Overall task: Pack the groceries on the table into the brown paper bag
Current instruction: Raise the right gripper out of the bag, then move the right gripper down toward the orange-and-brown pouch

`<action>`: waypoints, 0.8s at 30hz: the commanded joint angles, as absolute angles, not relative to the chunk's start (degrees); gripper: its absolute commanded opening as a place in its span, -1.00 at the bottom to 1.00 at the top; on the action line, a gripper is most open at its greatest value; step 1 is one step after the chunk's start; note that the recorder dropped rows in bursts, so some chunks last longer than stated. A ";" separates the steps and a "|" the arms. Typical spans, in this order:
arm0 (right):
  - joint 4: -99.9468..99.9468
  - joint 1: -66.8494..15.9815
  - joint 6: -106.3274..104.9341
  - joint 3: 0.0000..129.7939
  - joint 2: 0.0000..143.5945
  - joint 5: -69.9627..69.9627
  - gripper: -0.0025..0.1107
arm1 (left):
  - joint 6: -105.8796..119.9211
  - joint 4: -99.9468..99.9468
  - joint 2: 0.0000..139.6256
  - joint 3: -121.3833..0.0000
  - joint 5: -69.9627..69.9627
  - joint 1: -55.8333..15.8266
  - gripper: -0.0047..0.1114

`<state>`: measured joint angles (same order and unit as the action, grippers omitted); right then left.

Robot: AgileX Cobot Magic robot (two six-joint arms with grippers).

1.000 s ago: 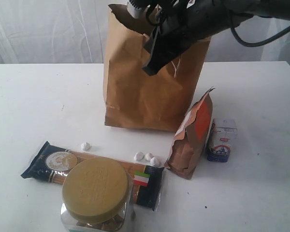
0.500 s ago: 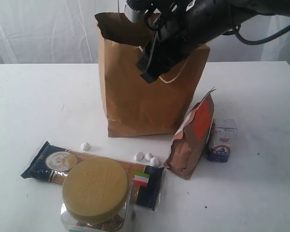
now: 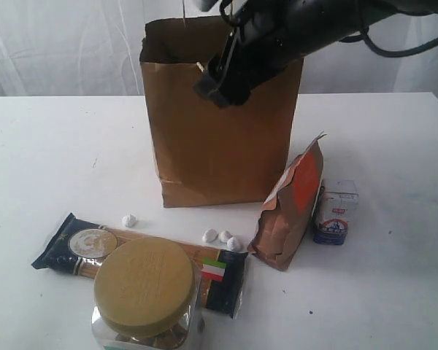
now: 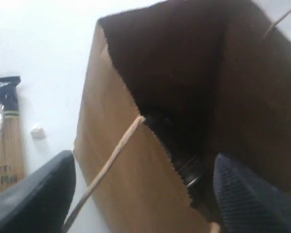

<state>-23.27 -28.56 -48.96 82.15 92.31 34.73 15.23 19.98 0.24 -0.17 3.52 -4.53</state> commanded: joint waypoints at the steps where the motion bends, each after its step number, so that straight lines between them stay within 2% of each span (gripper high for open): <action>1: -24.03 -28.58 -48.74 82.73 88.89 28.03 0.34 | 15.24 20.55 0.00 0.00 3.59 -4.80 -0.92; 15: -27.98 -28.58 -46.22 82.73 81.03 26.57 0.32 | 15.24 20.55 0.00 0.00 3.59 -4.80 -0.92; 19: -19.48 -28.45 -38.25 82.73 77.83 26.93 0.11 | 15.24 20.54 0.00 0.00 3.59 -4.80 -0.92; 24: 9.82 -28.33 -18.29 82.73 74.77 32.67 -0.40 | 15.24 20.54 0.00 0.00 3.59 -4.80 -0.92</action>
<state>-5.44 -28.56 -29.22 82.60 76.41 29.12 15.23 19.98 0.24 -0.17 3.52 -4.53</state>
